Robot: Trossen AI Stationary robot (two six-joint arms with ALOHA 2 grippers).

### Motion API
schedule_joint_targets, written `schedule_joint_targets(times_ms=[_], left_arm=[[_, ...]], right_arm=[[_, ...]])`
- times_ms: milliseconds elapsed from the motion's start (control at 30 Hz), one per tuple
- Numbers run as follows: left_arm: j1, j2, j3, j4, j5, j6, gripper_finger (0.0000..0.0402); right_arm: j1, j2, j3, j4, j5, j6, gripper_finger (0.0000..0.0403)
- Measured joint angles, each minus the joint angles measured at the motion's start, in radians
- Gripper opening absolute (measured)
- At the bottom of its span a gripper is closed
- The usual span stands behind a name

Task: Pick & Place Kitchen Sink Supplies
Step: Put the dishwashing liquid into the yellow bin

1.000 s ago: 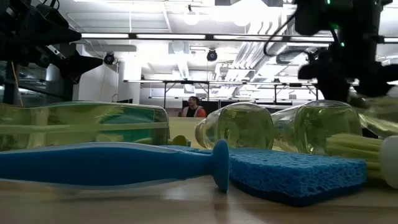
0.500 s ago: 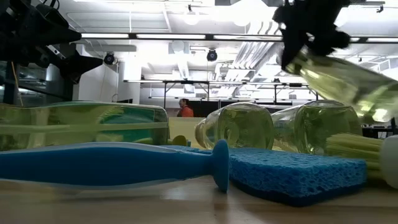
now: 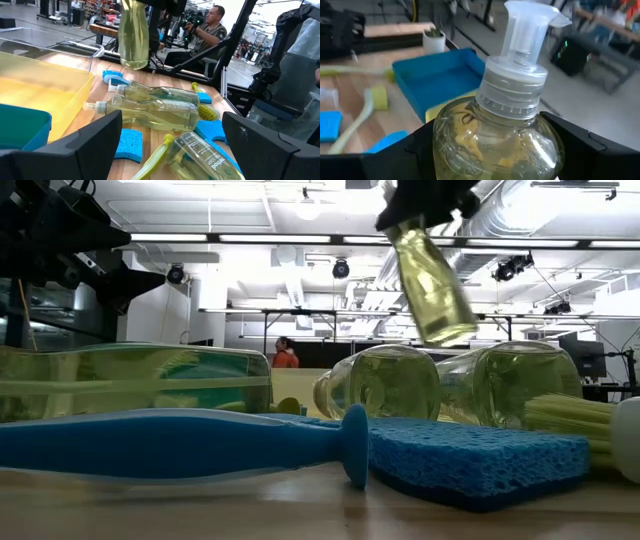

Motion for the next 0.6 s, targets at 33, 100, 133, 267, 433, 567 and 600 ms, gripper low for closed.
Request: schedule_joint_targets(times_ms=[33, 100, 133, 267, 433, 567, 600], left_arm=[[0.000, 0.000, 0.000, 0.000, 0.000, 0.000, 0.0340], [0.000, 0.000, 0.000, 0.000, 0.000, 0.000, 0.0340], [0.000, 0.000, 0.000, 0.000, 0.000, 0.000, 0.0340], [0.000, 0.000, 0.000, 0.000, 0.000, 0.000, 0.0340], [0.000, 0.000, 0.000, 0.000, 0.000, 0.000, 0.0340], [0.000, 0.000, 0.000, 0.000, 0.000, 0.000, 0.0340], [0.000, 0.000, 0.000, 0.000, 0.000, 0.000, 0.0340]], right_arm=[[-0.003, 0.000, -0.017, 0.055, -0.004, -0.041, 0.0273], [-0.011, 0.000, -0.059, 0.187, -0.019, -0.120, 0.0272], [-0.015, 0.000, -0.078, 0.259, -0.031, -0.152, 0.0272], [-0.029, 0.000, -0.144, 0.512, -0.057, -0.265, 0.0272], [-0.064, 0.000, -0.210, 0.680, -0.101, -0.317, 0.0272], [-0.110, 0.003, -0.252, 0.775, -0.110, -0.324, 0.0272], [-0.123, 0.003, -0.264, 0.804, -0.125, -0.338, 0.0272]])
